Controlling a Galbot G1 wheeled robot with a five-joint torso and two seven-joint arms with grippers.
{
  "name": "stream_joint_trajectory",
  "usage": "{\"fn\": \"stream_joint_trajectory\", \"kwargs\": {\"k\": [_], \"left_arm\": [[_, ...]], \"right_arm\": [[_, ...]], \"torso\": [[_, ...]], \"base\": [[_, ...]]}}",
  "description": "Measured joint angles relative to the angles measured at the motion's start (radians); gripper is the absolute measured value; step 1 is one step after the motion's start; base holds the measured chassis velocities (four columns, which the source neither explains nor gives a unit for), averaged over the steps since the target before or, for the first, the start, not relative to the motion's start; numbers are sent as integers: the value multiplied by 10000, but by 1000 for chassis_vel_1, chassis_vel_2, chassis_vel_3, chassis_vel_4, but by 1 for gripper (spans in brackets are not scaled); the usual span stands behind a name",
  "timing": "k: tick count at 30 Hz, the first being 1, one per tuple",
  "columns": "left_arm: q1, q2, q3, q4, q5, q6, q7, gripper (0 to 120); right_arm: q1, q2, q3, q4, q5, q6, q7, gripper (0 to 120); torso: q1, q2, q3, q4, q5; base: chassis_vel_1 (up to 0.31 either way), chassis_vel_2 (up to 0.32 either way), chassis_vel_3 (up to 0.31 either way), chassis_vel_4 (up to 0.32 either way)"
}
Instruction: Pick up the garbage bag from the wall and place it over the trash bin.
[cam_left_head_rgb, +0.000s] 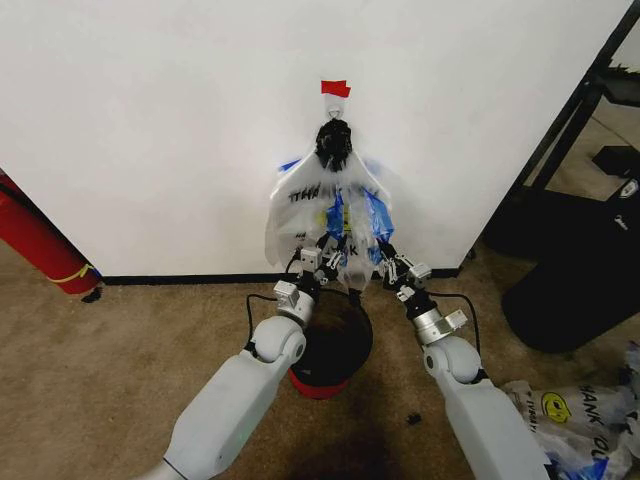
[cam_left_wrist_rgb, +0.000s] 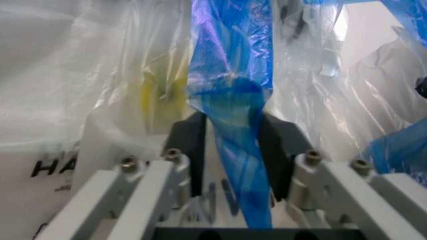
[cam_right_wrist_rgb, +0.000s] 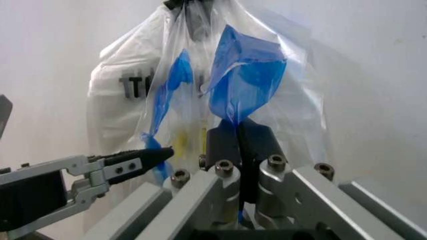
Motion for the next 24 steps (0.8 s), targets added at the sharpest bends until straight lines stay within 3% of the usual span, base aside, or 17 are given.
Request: {"fn": "stream_joint_trajectory", "kwargs": {"k": [7,12,19,24], "left_arm": [[359,155,-154,-451,19,-40,-44,1],[746,323,-320,-944,74,-40,-96,0],[2898,1225,-1569,-3186,1025,7,-345,0],[4588,1658,-2294,-4827,2159,697,-1381,0]], "right_arm": [[-119,-76,5,104,-17,54,0,0],[-268,-174,48,263,-17,71,5,0],[-2076,-924,530,1441,-86,208,40,0],[-3880,-1067,904,2151,-158,864,44,0]], "torso": [[0,0,0,0,0],[0,0,0,0,0],[-1,1,-2,1,-1],[-1,3,-2,-3,-1]], "base": [[0,0,0,0],[0,0,0,0],[0,0,0,0],[0,0,0,0]]}}
